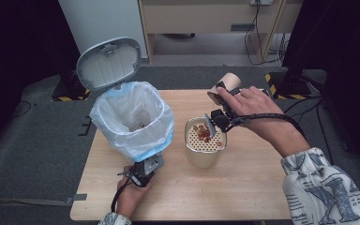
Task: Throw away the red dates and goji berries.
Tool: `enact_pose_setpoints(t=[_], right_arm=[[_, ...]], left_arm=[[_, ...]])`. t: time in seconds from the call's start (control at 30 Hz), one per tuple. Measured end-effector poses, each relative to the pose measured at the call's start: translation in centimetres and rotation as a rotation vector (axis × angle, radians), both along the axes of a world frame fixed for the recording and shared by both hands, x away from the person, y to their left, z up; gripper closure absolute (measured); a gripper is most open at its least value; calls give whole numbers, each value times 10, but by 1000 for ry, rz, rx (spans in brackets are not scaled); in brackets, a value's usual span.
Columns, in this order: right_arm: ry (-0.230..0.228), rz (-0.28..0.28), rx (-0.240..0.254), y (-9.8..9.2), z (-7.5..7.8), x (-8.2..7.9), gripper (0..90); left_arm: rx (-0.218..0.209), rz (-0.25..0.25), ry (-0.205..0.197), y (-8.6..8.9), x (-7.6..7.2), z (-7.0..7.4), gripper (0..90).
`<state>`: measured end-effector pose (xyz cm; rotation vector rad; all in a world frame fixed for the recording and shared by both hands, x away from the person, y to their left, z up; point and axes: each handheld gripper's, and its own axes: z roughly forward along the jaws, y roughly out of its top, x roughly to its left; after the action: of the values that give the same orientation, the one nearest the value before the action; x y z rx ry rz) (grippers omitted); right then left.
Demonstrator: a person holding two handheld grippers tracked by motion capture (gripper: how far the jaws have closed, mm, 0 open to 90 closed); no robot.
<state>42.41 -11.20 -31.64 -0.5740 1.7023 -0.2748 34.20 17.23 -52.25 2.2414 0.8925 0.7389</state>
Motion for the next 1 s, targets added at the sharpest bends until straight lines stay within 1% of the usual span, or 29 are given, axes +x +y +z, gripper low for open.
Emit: enact_pose_setpoints(t=[0.03, 0.07, 0.1, 0.13, 0.17, 0.2, 0.23, 0.27, 0.3, 0.33, 0.37, 0.4, 0.43, 0.47, 0.5, 0.53, 0.57, 0.6, 0.67, 0.7, 0.73, 0.77, 0.8, 0.87, 1.0], right_arm=[[-4, -5, 22, -2, 3, 0, 430], [-12, -17, 65, -4, 8, 1, 430], [-20, -15, 74, -5, 12, 1, 431], [-25, -18, 78, -6, 13, 0, 431], [-28, -13, 53, -5, 9, -1, 432], [-14, -7, 31, -4, 3, -1, 432], [4, -4, -26, -2, -6, -2, 432], [4, 8, -84, 0, -15, -3, 432], [9, 0, -78, -1, -17, -3, 432], [1, -14, -36, -3, -11, -2, 433], [-23, -11, -33, -3, -5, 0, 435], [-40, -17, -10, -4, -1, 2, 436], [-35, -21, 3, -2, -2, 3, 437], [-17, -10, -38, 3, -16, 2, 437], [26, 11, -111, 6, -32, -1, 436], [36, 19, -161, 9, -42, -3, 437], [37, 22, -154, 9, -44, -3, 436], [41, 0, -101, 8, -40, -2, 436], [24, -4, -88, 5, -32, -1, 436], [27, -2, -79, 3, -31, -2, 436], [20, 3, -88, 0, -30, -2, 435], [12, -7, -101, -1, -29, -3, 435], [22, -7, -77, -3, -28, -2, 433], [22, -17, -49, -6, -25, -2, 433], [6, -20, -12, -11, -13, -3, 433]], left_arm=[[-3, 1, 0, 0, 0, 0, 894], [-3, 1, 0, 0, 0, 0, 893], [-1, 0, -1, 0, 0, 0, 894], [0, 1, -1, 0, 0, 0, 894], [0, 1, -1, 0, 0, 0, 894], [1, 0, 0, 0, 0, 0, 893], [1, 1, -2, 0, 0, 0, 894], [1, 2, -2, 0, 0, 0, 894], [0, 3, -2, 0, 0, 0, 894], [1, 2, -2, 0, 0, 0, 894], [0, 3, -2, 0, 0, 0, 894], [0, 2, -2, 0, 0, 0, 894], [-2, 2, 1, 0, 0, 0, 893], [-3, 3, 2, 0, 0, 0, 893], [-15, 4, 0, 0, 0, 0, 893], [-15, 3, 2, 0, 0, 0, 893], [-18, 4, 2, 0, 0, 0, 893], [-4, 2, 4, 1, 0, 0, 893], [-4, 3, 2, 0, 0, 0, 893], [-4, 3, 2, 0, 0, 0, 893], [-4, 3, 2, 0, 0, 0, 893], [-5, 3, 4, 0, 0, 0, 893], [-4, 2, 3, 0, 0, 0, 893], [-2, 4, 2, 0, 0, 0, 893], [-4, 3, 2, 0, 0, 0, 892]])
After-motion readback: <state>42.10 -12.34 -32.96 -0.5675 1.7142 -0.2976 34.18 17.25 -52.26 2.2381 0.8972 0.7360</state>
